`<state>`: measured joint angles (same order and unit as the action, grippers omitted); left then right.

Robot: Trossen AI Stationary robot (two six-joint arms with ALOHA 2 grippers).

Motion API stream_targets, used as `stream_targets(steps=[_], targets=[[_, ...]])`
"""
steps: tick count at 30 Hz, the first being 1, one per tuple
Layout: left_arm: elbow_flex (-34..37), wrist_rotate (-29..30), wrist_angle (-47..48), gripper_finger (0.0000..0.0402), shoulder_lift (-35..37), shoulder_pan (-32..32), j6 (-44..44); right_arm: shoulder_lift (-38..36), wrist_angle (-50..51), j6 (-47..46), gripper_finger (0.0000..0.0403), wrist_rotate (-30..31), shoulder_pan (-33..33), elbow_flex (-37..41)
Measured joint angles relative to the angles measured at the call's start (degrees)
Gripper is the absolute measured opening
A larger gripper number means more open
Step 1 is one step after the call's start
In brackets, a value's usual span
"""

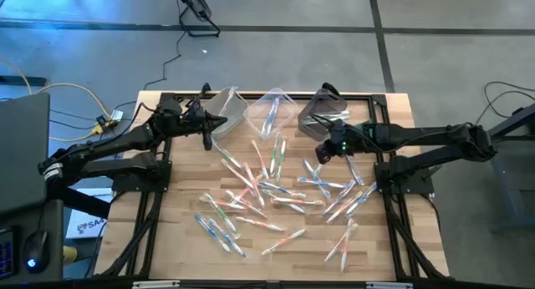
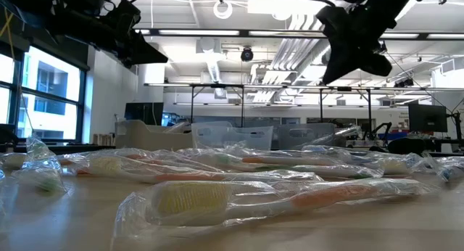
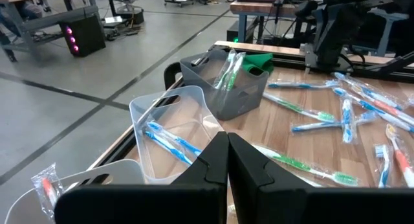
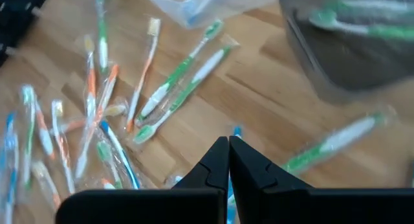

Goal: Pick & Place Toothbrushes
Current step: Put the green toothbrush into the black bin

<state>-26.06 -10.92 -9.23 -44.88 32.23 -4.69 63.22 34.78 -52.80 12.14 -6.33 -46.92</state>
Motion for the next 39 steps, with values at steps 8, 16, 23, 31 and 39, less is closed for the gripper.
stream_targets(steps=[8,16,23,31,39], targets=[[0.0,0.2,0.0,0.0000,0.0,0.0,0.0,1.0,2.7,-9.2,0.0005,6.2,2.0,0.0],[0.0,0.1,0.1,0.0000,0.0,0.0,0.0,1.5,1.5,-3.0,0.0005,0.9,1.9,0.0],[0.0,0.1,0.4,0.0000,0.0,0.0,0.0,1.7,-1.4,-2.1,0.0005,-0.1,1.9,0.0],[0.0,0.0,0.4,0.0000,0.0,0.0,0.0,6.0,5.4,-19.1,0.0005,-0.1,1.8,0.0],[0.0,-0.1,0.4,0.0000,0.0,0.0,-1.0,14.5,6.1,-20.5,0.0005,-1.3,1.0,0.0]])
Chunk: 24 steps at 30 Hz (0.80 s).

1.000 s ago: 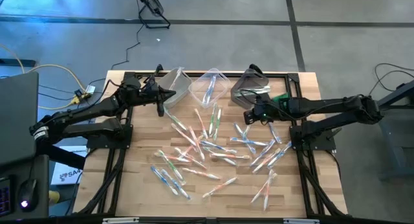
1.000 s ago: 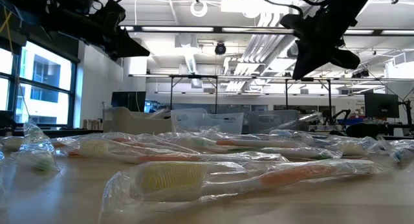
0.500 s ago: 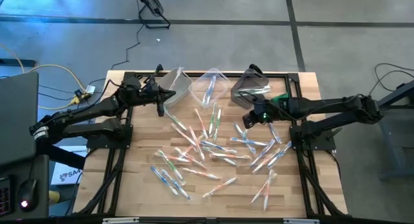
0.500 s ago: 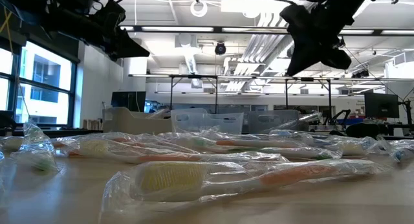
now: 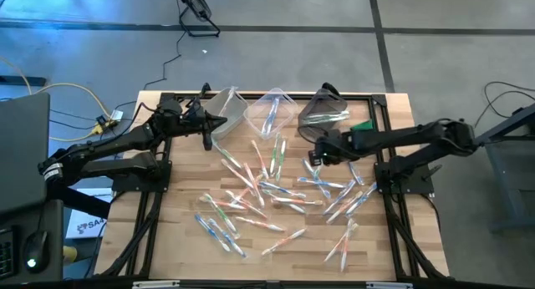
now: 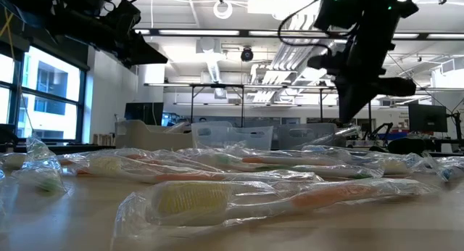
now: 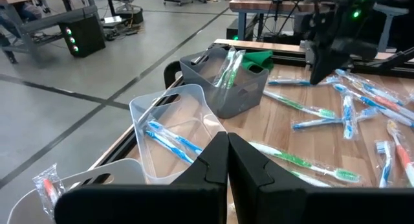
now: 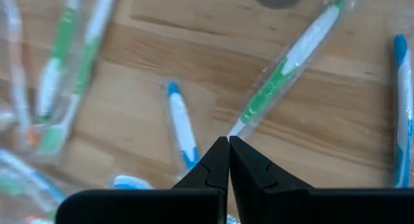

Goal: Pick & Place Toothbrushes
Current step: Put the green toothbrush into the black bin

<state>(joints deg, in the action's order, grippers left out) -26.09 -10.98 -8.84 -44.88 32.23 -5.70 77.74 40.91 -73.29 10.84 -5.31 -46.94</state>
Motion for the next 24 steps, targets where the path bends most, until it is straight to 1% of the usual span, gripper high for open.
stream_targets(steps=[4,6,9,14,17,21,24], targets=[[0.0,0.0,0.0,0.0000,0.0,0.0,-0.1,3.6,0.0,0.1,0.0005,-0.8,-0.1,0.0],[0.0,0.0,0.0,0.0000,0.0,0.0,-0.1,4.5,0.0,2.1,0.0005,-2.4,-0.1,0.0],[0.0,0.0,0.0,0.0000,0.0,0.0,-0.1,5.0,-0.5,3.8,0.0005,-3.7,0.1,0.0],[0.0,0.0,0.1,0.0000,0.0,0.0,-0.1,5.0,-0.4,2.8,0.0011,-3.6,0.0,0.0],[0.0,0.0,0.7,0.0000,0.0,0.0,-0.2,5.0,-0.4,2.8,0.0035,-3.6,0.0,0.0],[0.0,0.1,2.0,0.0000,0.0,0.0,-0.2,5.0,-0.4,2.1,0.0092,-3.4,0.1,0.0],[0.0,0.2,2.5,0.0000,0.0,0.0,-0.2,5.0,-0.4,-1.6,0.0132,-3.2,0.1,0.0]])
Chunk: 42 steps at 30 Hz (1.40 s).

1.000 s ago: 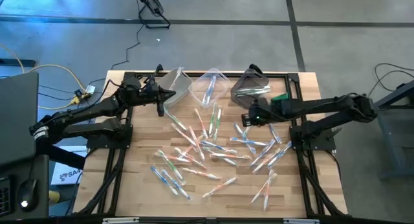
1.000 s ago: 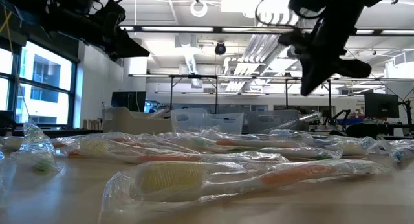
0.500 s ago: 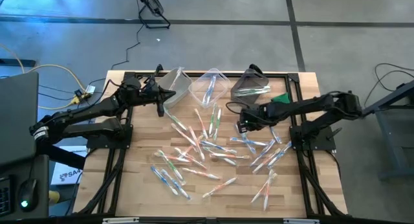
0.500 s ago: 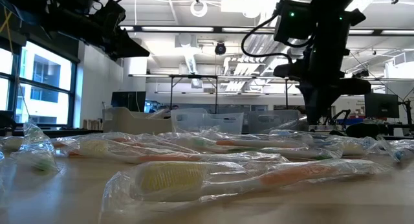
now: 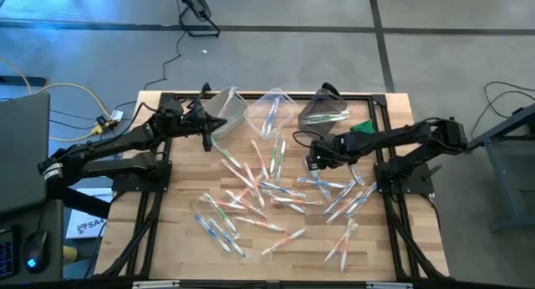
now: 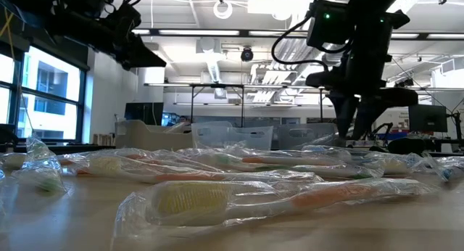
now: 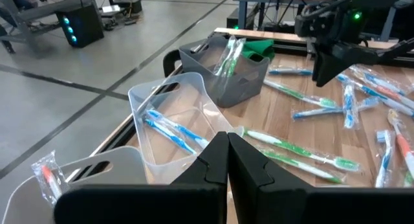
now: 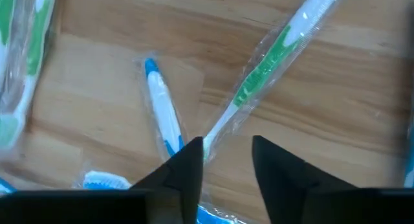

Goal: Pick & Place Toothbrushes
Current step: Put the green toothbrush into the black bin

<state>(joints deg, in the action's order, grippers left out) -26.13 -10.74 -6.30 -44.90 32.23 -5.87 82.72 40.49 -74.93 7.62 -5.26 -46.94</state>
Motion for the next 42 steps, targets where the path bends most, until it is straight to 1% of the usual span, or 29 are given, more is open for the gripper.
stream_targets(steps=[3,5,8,13,18,22,27,30,37,39,42], targets=[[0.0,0.0,0.7,0.0000,0.0,0.0,0.0,0.2,0.0,-3.7,0.0155,0.8,0.0,0.0],[0.0,0.0,0.7,0.0000,0.0,0.0,0.0,0.9,-0.1,-5.9,0.0161,2.4,0.4,0.0],[0.0,0.0,0.5,0.0000,0.0,0.0,0.0,2.2,-0.5,-8.6,0.0160,5.4,0.8,0.0],[0.0,0.0,0.5,0.0000,0.0,0.0,0.0,6.4,-2.3,-10.8,0.0156,7.8,0.8,0.0],[0.0,-0.1,0.5,0.0000,0.0,0.0,-0.1,11.4,-3.1,-12.3,0.0156,7.8,0.8,0.0],[0.0,-0.1,0.5,0.0000,0.0,0.0,-0.1,13.7,-3.0,-13.3,0.0150,7.5,0.9,-0.3],[0.0,-0.2,0.5,0.0000,0.0,0.0,-0.1,13.7,-2.8,-13.8,0.0120,7.0,1.6,-0.2],[0.0,-0.2,0.5,0.0000,0.0,0.0,0.0,13.0,-2.8,-13.8,0.0089,6.9,1.9,-0.1],[0.0,-0.2,0.5,0.0000,0.0,0.0,0.1,12.2,-1.7,-13.9,0.0024,4.0,2.6,-0.1],[0.0,-0.2,0.5,0.0000,0.0,0.0,0.1,12.2,-0.8,-13.9,0.0014,3.2,2.6,-0.1],[0.0,-0.2,0.5,0.0000,0.0,0.0,0.2,12.2,-0.2,-13.9,0.0011,1.7,2.6,-0.1]])
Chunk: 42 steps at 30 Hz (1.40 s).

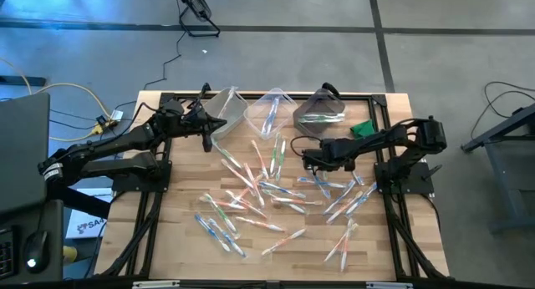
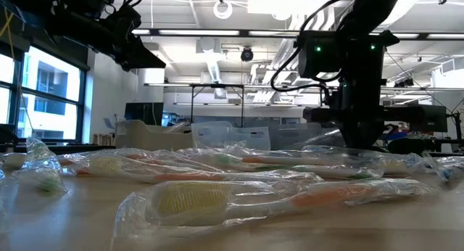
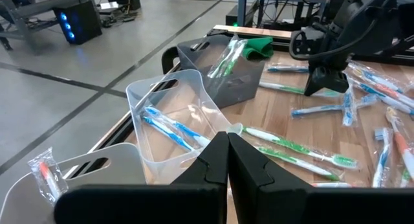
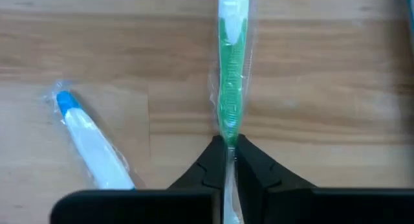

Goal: Pick & Place Toothbrushes
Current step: Put the green toothbrush into the black bin

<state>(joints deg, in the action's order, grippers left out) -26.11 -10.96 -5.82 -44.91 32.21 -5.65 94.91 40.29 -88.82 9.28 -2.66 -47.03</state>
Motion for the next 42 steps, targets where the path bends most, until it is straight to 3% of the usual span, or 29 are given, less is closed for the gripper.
stream_targets(steps=[17,31,37,42], targets=[[0.0,0.0,0.0,0.0000,0.0,0.0,0.1,0.0,-1.8,0.1,0.0008,-0.8,0.1,0.1],[0.0,0.2,0.0,0.0000,0.0,0.0,0.1,0.1,-4.1,0.1,0.0006,3.8,2.5,0.2],[0.0,0.2,0.0,0.0000,0.0,0.0,0.1,0.3,-5.4,0.5,0.0005,8.2,5.9,0.1],[0.0,0.1,-0.1,0.0000,0.0,0.0,0.3,-0.2,-5.7,0.6,0.0000,7.8,8.3,-0.9]])
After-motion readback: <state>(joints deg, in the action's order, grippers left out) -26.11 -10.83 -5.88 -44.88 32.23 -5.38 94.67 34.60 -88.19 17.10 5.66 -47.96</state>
